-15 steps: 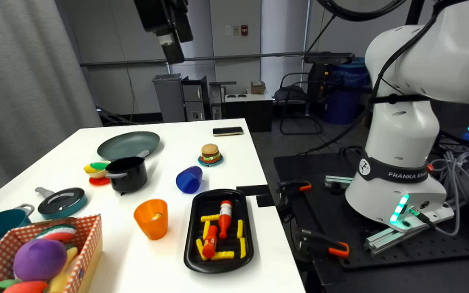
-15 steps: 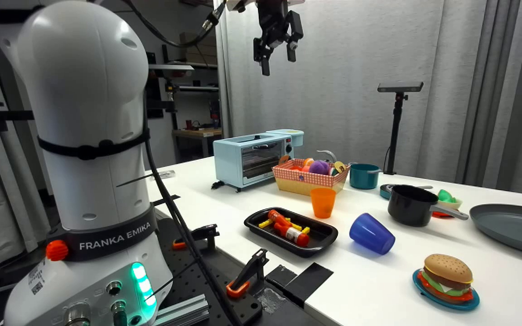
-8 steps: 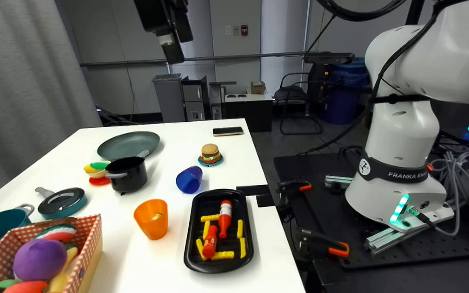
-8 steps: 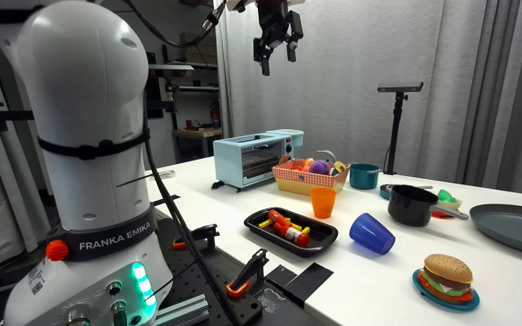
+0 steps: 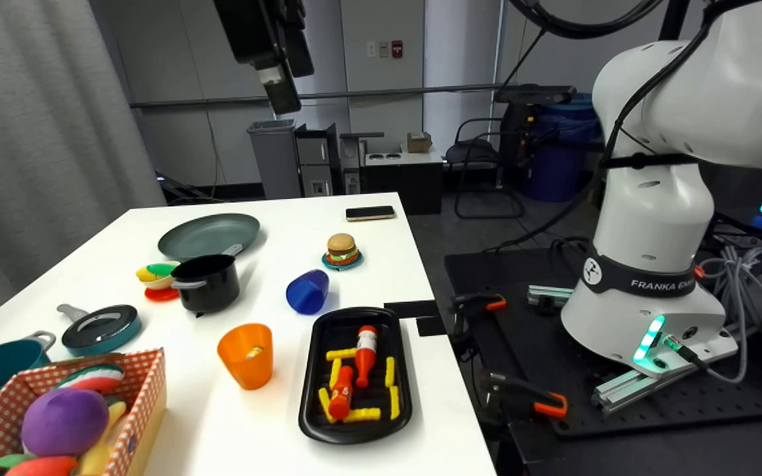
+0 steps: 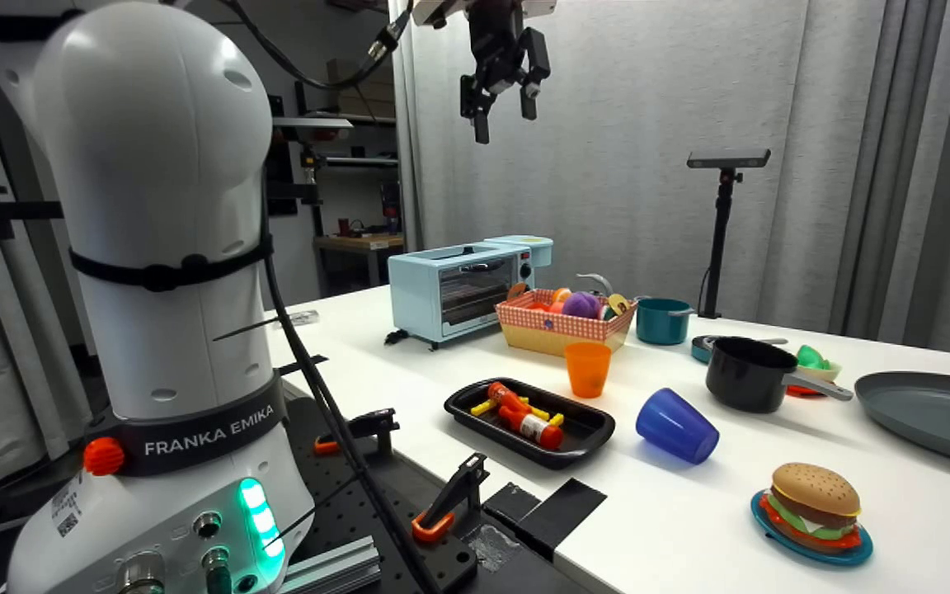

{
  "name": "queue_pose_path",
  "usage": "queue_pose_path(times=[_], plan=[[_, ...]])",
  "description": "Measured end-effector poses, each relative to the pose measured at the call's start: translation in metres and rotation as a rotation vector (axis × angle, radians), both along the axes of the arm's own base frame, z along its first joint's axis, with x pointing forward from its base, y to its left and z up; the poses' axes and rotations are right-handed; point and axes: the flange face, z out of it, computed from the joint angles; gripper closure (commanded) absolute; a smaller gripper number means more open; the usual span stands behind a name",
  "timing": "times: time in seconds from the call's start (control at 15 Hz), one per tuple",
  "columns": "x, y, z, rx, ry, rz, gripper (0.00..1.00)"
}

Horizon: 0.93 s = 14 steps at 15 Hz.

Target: Pour the content of the orange cup onto the black tray

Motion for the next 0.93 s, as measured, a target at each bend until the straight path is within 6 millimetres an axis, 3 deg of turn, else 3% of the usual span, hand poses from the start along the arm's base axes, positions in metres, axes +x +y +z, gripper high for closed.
queue_pose_path(times=[0.27, 0.93], plan=[[0.01, 0.008, -0.02, 0.014, -0.011, 0.024, 0.0], [0.041, 0.016, -0.092, 0.114, -0.062, 0.036, 0.0]])
